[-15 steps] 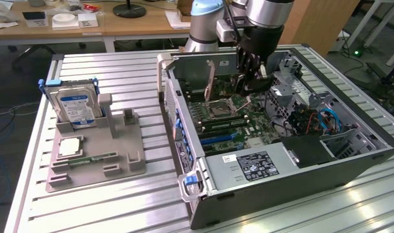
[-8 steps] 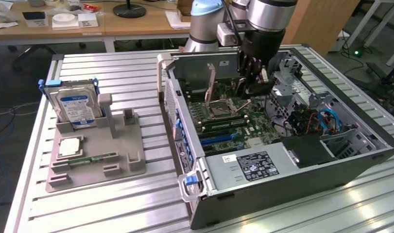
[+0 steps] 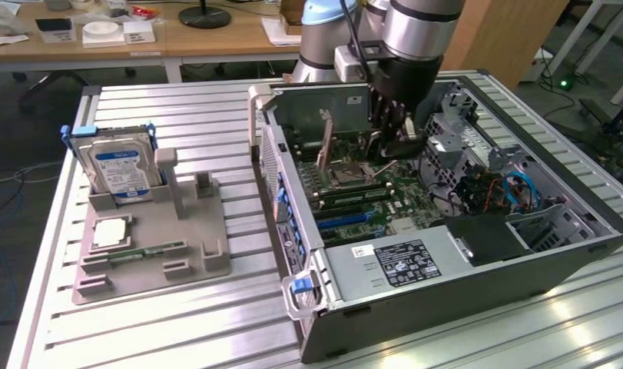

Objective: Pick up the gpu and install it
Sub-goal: 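Insert the gpu into the slot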

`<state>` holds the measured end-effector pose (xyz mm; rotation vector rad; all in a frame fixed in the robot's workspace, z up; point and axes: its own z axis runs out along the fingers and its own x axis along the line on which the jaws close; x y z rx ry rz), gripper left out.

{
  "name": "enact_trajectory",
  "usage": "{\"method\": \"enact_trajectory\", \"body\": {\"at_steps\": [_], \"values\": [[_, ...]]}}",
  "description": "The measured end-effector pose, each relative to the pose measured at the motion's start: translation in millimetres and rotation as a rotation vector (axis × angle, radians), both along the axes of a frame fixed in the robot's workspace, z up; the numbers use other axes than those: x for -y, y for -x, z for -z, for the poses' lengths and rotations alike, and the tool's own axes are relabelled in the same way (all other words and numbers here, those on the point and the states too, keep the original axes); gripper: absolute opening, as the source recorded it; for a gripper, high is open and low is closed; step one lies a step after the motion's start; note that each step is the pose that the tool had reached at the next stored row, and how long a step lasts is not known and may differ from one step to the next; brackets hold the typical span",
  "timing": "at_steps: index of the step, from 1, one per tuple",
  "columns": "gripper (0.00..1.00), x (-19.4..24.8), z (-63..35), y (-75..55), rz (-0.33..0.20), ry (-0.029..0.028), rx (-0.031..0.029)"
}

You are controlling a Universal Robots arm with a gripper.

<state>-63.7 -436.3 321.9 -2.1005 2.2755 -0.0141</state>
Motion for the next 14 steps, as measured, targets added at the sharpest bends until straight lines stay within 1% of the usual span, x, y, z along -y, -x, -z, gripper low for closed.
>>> {"method": "enact_trajectory", "body": {"at_steps": [3,4,7,10,14], "values": [[0.29,6.9,2.8,0.1,0.0,0.0,-0.0002],[0.29,8.1,3.5,0.1,0.0,-0.0003,-0.0003],[0.29,8.6,6.4,2.8,0.0,0.0001,-0.0014],[0.29,8.6,11.7,6.9,0.002,0.0019,-0.002],[0.29,8.8,19.0,8.1,0.003,0.0019,-0.0034]]}}
